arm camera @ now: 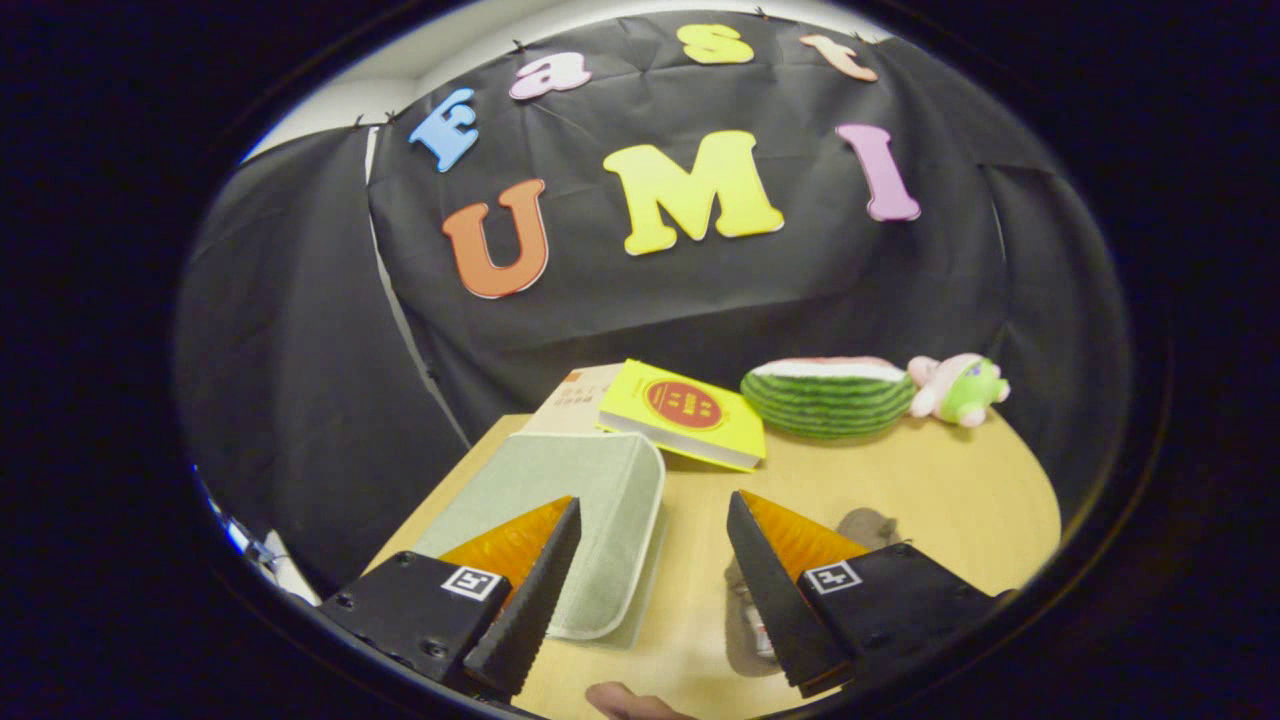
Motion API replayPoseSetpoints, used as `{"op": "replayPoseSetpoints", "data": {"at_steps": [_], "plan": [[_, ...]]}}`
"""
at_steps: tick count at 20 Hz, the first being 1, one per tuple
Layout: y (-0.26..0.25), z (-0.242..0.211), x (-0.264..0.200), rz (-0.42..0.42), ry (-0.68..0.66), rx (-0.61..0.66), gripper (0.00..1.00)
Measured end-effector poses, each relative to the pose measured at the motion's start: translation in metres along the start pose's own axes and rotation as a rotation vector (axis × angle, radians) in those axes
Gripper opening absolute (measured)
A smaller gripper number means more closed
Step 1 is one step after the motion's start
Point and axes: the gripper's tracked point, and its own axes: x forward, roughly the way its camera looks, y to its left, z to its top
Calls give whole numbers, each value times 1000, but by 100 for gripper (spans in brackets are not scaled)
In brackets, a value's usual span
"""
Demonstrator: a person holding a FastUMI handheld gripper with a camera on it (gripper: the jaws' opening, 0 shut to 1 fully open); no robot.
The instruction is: Open the storage box then place both shoes into the box .Put the left shoe in first, then the right shoe, with the right side of both shoes facing outward in a uniform manner.
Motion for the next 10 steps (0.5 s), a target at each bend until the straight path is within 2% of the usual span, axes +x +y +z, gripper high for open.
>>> {"op": "replayPoseSetpoints", "data": {"at_steps": [3,5,8,10], "plan": [[-17,-11,33,40,66,9,94],[-13,-19,52,137,107,34,94],[-5,-24,73,293,169,151,94],[-9,-24,91,342,198,229,94]]}}
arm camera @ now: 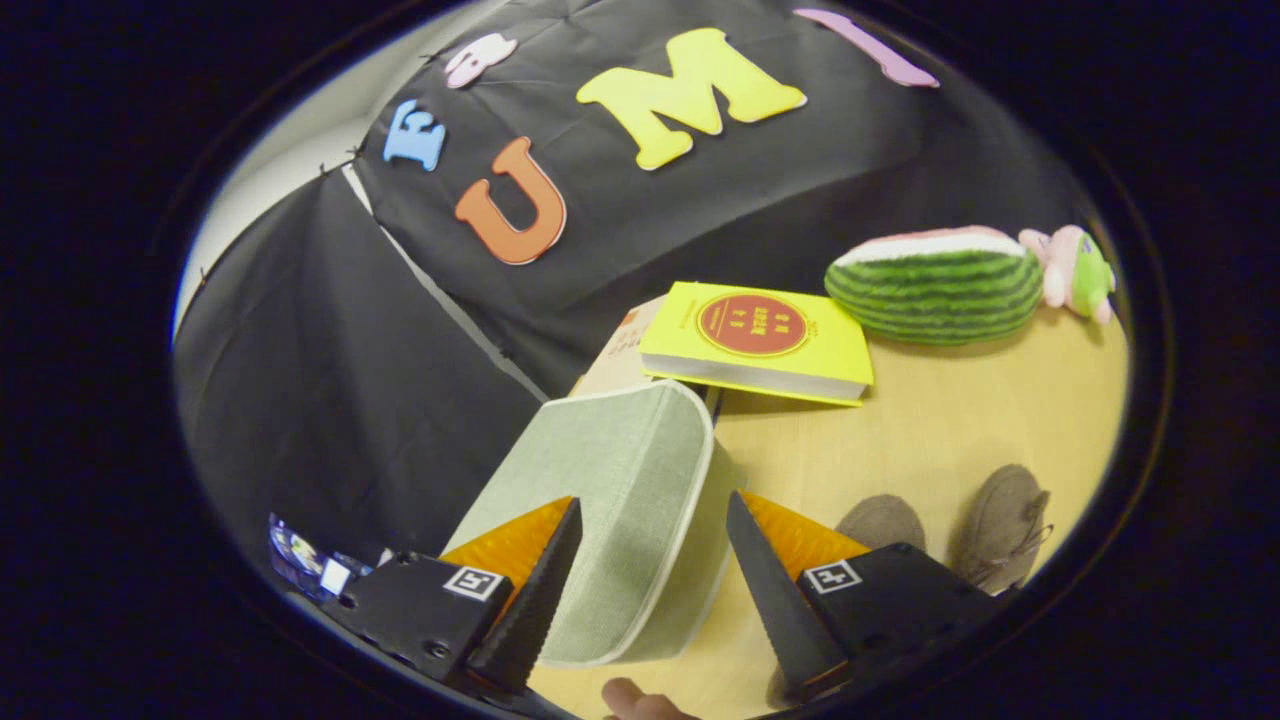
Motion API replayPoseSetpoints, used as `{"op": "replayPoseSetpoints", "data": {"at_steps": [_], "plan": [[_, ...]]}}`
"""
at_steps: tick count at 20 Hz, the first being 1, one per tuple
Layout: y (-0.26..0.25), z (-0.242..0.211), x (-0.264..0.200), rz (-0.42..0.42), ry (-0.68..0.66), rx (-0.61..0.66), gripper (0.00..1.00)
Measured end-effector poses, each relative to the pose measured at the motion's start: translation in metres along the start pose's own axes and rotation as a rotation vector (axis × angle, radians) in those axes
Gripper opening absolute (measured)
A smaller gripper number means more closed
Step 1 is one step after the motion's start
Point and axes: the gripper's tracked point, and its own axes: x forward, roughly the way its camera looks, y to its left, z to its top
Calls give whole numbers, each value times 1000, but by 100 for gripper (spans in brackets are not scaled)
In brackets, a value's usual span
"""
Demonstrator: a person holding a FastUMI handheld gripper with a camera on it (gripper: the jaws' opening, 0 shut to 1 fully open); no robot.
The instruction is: Open the storage box then place both shoes into the box .Put the left shoe in first, then the right shoe, with the right side of both shoes facing outward in a uniform manner.
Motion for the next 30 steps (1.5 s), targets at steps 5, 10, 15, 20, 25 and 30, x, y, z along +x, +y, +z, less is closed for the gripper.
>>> {"op": "replayPoseSetpoints", "data": {"at_steps": [5,10,15,20,25,30], "plan": [[-3,-5,29,214,106,265,93],[1,-2,37,347,135,383,93],[11,-21,35,418,268,376,90],[8,-28,34,423,314,388,72],[8,-29,22,421,321,355,66],[-3,-20,21,344,273,346,39]]}}
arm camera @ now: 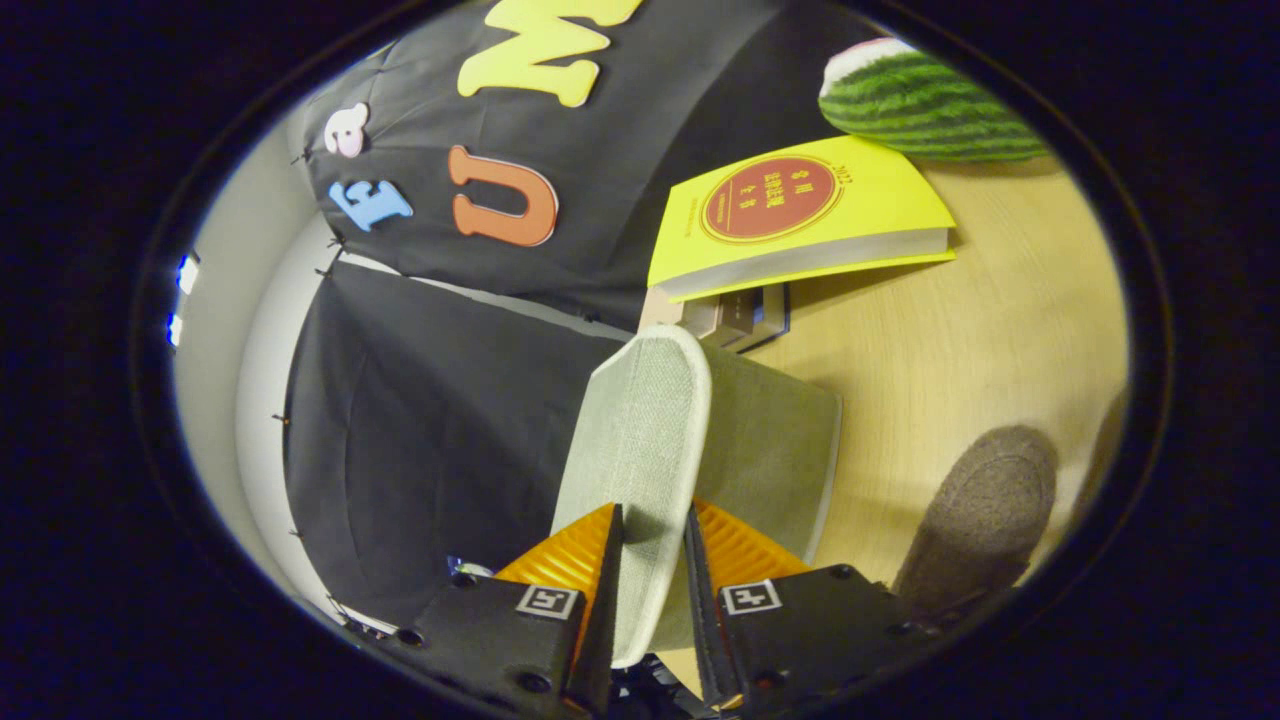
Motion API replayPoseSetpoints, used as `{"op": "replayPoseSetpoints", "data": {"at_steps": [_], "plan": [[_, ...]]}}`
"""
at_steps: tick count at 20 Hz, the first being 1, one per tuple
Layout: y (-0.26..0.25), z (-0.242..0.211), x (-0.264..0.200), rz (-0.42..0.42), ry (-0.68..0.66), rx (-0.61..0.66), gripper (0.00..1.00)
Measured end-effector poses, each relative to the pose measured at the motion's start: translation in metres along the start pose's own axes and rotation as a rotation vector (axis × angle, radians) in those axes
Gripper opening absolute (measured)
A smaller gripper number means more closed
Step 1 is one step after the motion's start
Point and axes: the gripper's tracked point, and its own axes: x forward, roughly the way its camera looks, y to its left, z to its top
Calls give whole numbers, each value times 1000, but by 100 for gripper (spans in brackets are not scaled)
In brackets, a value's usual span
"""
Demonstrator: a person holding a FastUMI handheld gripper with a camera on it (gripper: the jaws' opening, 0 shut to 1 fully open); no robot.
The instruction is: Open the storage box then place both shoes into the box .Put the left shoe in first, then the right shoe, with the right side of both shoes facing outward in a uniform manner.
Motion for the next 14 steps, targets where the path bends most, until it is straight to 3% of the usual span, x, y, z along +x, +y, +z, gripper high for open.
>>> {"op": "replayPoseSetpoints", "data": {"at_steps": [7,14], "plan": [[25,4,-17,-51,-26,-19,9],[81,1,-24,-107,-59,-95,6]]}}
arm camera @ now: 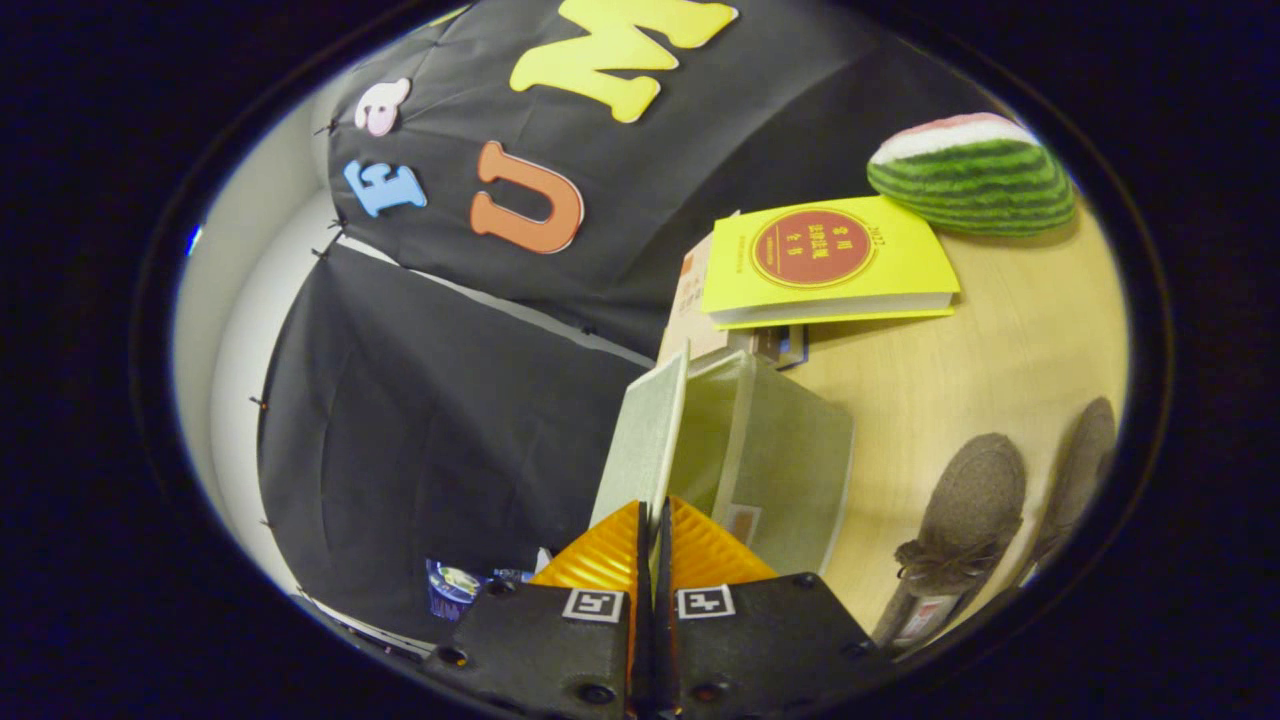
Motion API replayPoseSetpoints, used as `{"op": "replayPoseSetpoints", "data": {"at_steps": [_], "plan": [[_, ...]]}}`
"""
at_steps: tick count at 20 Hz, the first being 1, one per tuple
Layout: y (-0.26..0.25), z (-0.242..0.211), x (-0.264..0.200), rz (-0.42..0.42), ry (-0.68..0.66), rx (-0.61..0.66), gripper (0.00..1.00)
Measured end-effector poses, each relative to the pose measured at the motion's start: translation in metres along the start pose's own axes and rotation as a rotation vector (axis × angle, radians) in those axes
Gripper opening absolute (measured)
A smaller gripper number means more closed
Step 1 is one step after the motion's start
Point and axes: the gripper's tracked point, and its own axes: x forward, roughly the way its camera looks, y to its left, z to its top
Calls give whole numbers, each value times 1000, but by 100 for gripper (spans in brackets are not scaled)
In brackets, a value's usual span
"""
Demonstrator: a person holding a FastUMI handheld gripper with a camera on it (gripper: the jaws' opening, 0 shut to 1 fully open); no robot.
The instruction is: Open the storage box then place both shoes into the box .Put the left shoe in first, then the right shoe, with the right side of both shoes facing outward in a uniform manner.
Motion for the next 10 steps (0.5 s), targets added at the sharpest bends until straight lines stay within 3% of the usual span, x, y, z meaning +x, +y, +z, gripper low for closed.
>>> {"op": "replayPoseSetpoints", "data": {"at_steps": [10], "plan": [[98,-5,22,-42,-35,-89,6]]}}
